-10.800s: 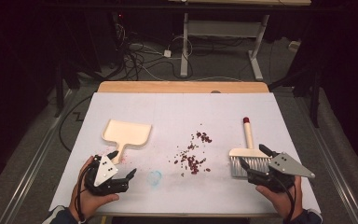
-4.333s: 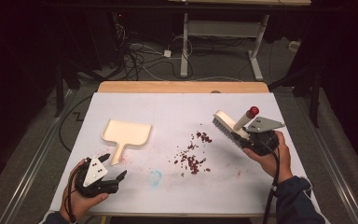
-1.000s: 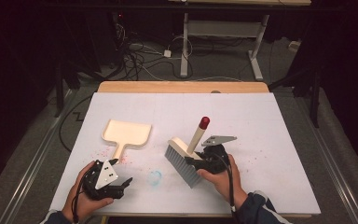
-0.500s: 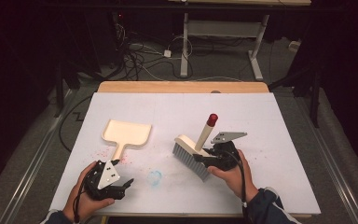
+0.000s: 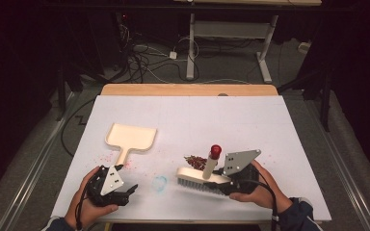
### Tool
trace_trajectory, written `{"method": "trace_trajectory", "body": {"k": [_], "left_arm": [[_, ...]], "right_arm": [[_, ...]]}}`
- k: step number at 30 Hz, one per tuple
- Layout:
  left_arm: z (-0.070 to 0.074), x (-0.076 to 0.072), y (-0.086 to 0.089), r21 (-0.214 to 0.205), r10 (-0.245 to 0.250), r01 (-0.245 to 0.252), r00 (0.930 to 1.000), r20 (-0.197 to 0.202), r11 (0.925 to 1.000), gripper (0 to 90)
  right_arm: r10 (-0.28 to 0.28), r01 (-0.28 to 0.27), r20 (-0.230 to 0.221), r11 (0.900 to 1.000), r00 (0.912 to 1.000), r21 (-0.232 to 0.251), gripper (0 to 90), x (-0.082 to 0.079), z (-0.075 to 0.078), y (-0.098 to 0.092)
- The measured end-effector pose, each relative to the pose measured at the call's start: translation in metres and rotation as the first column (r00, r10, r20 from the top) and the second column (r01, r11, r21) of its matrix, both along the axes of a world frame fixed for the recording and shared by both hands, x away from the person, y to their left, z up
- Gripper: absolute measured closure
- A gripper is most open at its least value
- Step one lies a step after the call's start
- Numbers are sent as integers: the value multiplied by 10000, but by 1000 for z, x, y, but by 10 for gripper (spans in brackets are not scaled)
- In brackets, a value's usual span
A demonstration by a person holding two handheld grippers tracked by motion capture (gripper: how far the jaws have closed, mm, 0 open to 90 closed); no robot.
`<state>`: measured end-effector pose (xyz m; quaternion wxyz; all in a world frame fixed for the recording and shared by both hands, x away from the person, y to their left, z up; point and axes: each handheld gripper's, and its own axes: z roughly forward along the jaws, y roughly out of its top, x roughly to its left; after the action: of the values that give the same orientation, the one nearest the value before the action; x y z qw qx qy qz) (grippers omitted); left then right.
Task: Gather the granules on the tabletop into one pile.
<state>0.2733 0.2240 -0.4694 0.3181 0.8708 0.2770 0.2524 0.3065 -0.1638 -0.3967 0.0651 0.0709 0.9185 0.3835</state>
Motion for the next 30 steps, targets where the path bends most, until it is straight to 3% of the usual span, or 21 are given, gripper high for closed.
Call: {"method": "trace_trajectory", "body": {"k": [2,5,8,10,12,20,25,28,30], "left_arm": [[0,0,-1,26,-57,57,10000,-19,10000,199],[0,1,-3,-11,-121,121,9999,-32,9999,198],[-1,1,-4,18,-212,213,9998,-63,9998,199],[-1,1,-4,62,-247,248,9996,-102,9997,199],[-1,1,-4,36,-263,263,9996,-107,9996,199],[-2,1,-4,-130,-270,267,9994,-223,9996,199],[0,2,-1,-446,-193,183,9996,-215,9988,198],[0,2,0,-463,-173,164,9997,-194,9988,199],[0,1,0,-445,-148,141,9998,-149,9989,199]], "right_arm": [[500,-498,69,9981,9987,-356,678,-2,-6,1],[921,-935,-269,9940,9954,-573,678,-1,-15,5],[1237,-1248,-229,9909,9920,-510,678,7,-17,8],[1066,-1066,-23,9932,9943,-468,677,16,-18,8],[873,-878,-248,9959,9959,-198,677,29,-21,6],[172,-172,-141,9998,9998,-63,677,62,-21,0],[-253,253,66,9997,9997,56,678,65,-18,-3],[-552,546,123,9974,9984,481,678,64,-10,-10],[-1018,989,396,9927,9940,683,678,61,-2,-14]]}}
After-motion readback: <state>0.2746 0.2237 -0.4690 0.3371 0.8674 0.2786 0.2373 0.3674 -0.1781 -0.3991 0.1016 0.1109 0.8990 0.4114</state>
